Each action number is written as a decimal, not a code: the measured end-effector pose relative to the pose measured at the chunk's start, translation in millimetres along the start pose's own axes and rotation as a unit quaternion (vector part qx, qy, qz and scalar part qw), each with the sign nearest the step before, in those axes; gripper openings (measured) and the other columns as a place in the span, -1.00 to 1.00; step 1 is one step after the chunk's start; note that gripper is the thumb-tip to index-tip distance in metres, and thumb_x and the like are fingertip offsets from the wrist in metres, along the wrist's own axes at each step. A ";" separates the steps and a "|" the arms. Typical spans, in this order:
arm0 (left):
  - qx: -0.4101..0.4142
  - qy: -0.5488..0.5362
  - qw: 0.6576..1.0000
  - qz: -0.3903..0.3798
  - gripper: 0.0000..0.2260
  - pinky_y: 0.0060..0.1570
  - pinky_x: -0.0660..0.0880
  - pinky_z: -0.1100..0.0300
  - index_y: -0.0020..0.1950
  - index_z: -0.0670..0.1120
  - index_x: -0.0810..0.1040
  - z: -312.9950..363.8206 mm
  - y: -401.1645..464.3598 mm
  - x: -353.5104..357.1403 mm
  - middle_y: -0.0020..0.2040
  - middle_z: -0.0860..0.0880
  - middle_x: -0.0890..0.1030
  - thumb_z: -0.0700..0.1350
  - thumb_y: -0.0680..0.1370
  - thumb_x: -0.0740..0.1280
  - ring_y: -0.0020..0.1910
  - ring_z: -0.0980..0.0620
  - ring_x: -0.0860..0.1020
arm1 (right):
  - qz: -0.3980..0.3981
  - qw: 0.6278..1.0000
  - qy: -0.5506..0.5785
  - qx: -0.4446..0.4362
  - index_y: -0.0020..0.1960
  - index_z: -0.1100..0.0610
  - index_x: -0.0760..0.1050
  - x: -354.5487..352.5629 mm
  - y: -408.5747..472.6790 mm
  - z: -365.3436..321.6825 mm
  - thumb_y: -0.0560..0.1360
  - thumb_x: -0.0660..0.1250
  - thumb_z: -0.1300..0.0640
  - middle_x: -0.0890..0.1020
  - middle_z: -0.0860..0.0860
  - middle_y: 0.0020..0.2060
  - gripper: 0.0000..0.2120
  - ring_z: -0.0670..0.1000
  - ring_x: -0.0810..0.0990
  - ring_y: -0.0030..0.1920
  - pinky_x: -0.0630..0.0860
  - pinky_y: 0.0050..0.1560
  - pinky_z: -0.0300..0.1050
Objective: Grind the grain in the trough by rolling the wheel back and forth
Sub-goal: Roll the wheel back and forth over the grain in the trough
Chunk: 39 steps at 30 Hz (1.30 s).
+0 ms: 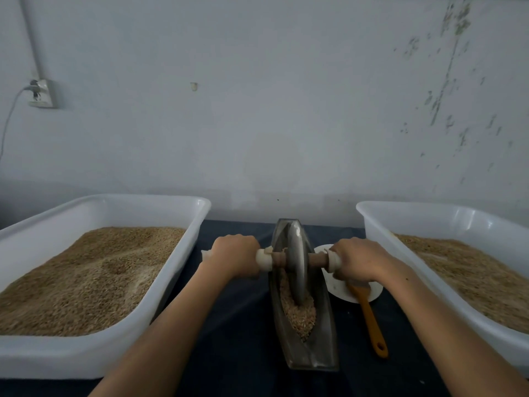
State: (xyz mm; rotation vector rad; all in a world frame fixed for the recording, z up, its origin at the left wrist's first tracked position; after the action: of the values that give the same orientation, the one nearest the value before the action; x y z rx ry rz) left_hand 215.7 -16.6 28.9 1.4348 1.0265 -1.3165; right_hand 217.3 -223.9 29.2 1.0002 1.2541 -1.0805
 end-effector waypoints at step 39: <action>-0.007 0.007 0.999 0.040 -0.84 -0.15 0.42 0.15 -0.04 -0.01 0.50 -3.0 1.0 2.2 -0.17 0.05 0.53 0.00 0.45 0.39 -0.18 0.05 0.50 | 0.102 0.994 -0.027 0.005 -0.22 -0.08 0.36 -7.7 -2.4 -3.7 0.49 0.31 0.06 0.49 -0.10 -0.31 -0.84 -0.11 0.45 -0.31 0.33 -0.27 -0.20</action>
State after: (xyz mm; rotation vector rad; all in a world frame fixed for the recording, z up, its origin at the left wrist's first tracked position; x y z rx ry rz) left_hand 217.5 -14.0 26.9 1.4615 0.9769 -1.2408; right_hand 214.1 -220.3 36.7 1.0754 1.0785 -0.9497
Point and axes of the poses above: each hand's wrist, its own y-axis towards the middle knuckle, its own x-axis out of the palm, z = x × y, the point moved 7 cm from there along y, towards the middle knuckle
